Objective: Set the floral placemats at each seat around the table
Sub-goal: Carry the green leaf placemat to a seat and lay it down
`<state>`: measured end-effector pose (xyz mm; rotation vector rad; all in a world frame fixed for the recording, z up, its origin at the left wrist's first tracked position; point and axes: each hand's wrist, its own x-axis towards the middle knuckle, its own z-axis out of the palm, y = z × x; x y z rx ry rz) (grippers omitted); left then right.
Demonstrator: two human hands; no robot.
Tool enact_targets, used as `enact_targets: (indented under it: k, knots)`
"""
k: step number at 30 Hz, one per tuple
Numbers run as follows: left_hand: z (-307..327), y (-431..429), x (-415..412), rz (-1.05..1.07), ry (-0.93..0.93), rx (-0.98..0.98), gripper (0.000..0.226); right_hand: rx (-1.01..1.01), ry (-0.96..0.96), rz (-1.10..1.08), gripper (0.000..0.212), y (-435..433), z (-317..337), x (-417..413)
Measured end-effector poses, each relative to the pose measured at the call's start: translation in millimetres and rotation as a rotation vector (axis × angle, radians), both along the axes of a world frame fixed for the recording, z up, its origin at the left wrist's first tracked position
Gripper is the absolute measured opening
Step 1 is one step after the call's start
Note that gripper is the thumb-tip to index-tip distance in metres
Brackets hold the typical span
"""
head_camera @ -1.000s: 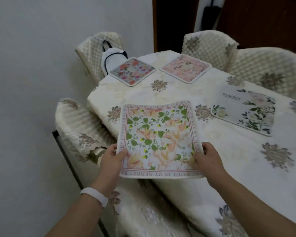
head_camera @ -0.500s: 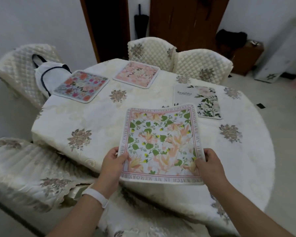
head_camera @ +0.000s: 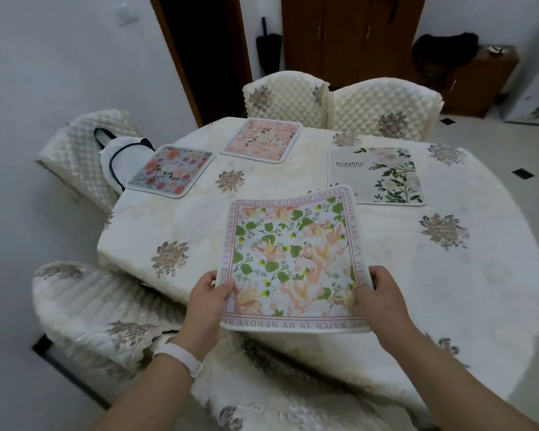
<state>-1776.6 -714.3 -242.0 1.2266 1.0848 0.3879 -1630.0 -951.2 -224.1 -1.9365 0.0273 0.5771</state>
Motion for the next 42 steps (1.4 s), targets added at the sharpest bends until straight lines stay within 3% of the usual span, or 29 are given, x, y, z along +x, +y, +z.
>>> enact_targets:
  k: [9, 18, 28, 37, 42]
  knots:
    - [-20.7, 53.9, 7.0, -0.06, -0.008, -0.051, 0.005, -0.037, -0.012, -0.048, 0.014, 45.4, -14.4, -12.4]
    - [-36.4, 204.0, -0.1, -0.237, 0.022, -0.055, 0.009, -0.099, -0.004, -0.162, 0.012, 187.0, -43.0, -61.0]
    - [-61.7, 340.0, -37.6, -0.26, 0.104, -0.081, 0.01, -0.195, 0.057, -0.151, 0.015, 316.2, -68.4, -98.1]
    - [-90.4, 384.8, -42.3, -0.233, 0.135, -0.153, 0.008, -0.174, 0.105, -0.236, 0.015, 366.6, -100.4, -113.7]
    - [-102.6, 384.0, -32.4, -0.173, 0.091, -0.298, 0.022, -0.133, 0.137, -0.418, 0.016, 379.9, -113.4, -119.9]
